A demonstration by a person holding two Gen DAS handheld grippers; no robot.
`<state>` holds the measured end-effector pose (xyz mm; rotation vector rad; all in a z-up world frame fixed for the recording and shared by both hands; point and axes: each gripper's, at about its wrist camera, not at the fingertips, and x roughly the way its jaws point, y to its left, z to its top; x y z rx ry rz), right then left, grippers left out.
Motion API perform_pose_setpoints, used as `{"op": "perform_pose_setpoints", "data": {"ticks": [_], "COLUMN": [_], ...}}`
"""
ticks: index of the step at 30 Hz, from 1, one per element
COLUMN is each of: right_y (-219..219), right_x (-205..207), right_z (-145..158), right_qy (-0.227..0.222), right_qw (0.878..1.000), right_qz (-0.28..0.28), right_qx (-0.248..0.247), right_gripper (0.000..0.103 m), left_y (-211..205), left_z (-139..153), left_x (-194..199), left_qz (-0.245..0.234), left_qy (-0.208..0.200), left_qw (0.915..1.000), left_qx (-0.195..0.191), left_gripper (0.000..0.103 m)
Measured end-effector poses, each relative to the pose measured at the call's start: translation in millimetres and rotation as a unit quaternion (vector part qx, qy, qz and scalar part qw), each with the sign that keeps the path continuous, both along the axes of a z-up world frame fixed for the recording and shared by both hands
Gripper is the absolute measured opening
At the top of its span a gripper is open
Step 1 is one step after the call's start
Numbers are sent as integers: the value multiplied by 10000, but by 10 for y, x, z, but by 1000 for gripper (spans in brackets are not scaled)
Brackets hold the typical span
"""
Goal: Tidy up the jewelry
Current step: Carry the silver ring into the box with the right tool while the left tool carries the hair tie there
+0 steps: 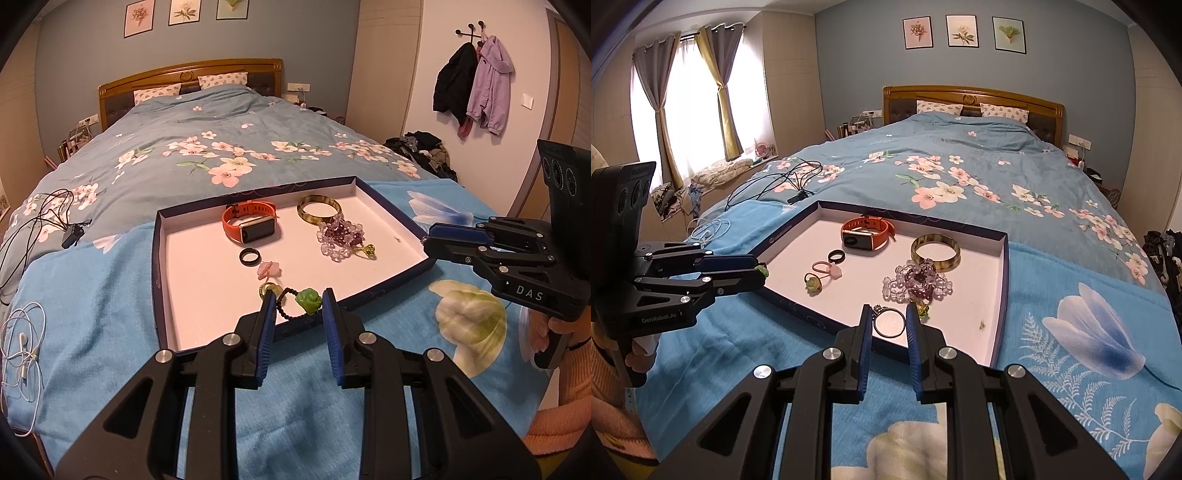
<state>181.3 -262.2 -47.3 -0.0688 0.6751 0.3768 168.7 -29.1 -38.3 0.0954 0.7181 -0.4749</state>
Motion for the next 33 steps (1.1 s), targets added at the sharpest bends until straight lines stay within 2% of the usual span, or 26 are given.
{"op": "perform_pose_setpoints", "data": {"ticks": [33], "right_y": [33], "right_x": [144], "right_z": [-25], "right_qy": [54], "right_qw": [10000], "right_qz": [27], "right_qx": [4], "right_gripper": [16], "left_y": [-5], "left_z": [-36], "left_x": [260], "left_qz": [98], "left_qy": [4], "left_qw": [9999], "left_qx": [69], "left_gripper": [26]}}
